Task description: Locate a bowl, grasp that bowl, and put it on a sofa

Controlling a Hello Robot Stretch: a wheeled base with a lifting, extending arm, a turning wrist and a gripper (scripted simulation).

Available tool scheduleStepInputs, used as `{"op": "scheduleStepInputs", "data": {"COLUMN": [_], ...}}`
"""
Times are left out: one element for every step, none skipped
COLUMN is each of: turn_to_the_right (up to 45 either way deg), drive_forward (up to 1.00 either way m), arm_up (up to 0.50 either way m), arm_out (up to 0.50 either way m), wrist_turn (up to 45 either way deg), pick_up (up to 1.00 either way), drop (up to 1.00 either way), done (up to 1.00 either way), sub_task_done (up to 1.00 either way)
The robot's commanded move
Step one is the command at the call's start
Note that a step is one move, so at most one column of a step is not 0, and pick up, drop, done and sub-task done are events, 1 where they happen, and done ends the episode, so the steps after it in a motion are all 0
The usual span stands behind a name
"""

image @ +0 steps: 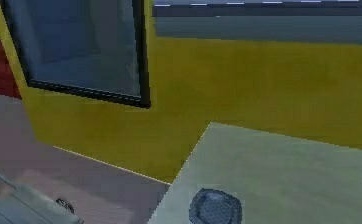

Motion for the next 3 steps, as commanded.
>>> {"op": "scheduleStepInputs", "data": {"turn_to_the_right": [45.0, 45.0, 21.0], "drive_forward": [0.0, 0.0, 0.0], "arm_up": [0.0, 0.0, 0.0], "arm_out": [0.0, 0.0, 0.0], "wrist_turn": [0.0, 0.0, 0.0], "pick_up": [0.0, 0.0, 0.0], "drop": [0.0, 0.0, 0.0], "done": [0.0, 0.0, 0.0], "sub_task_done": [0.0, 0.0, 0.0]}}
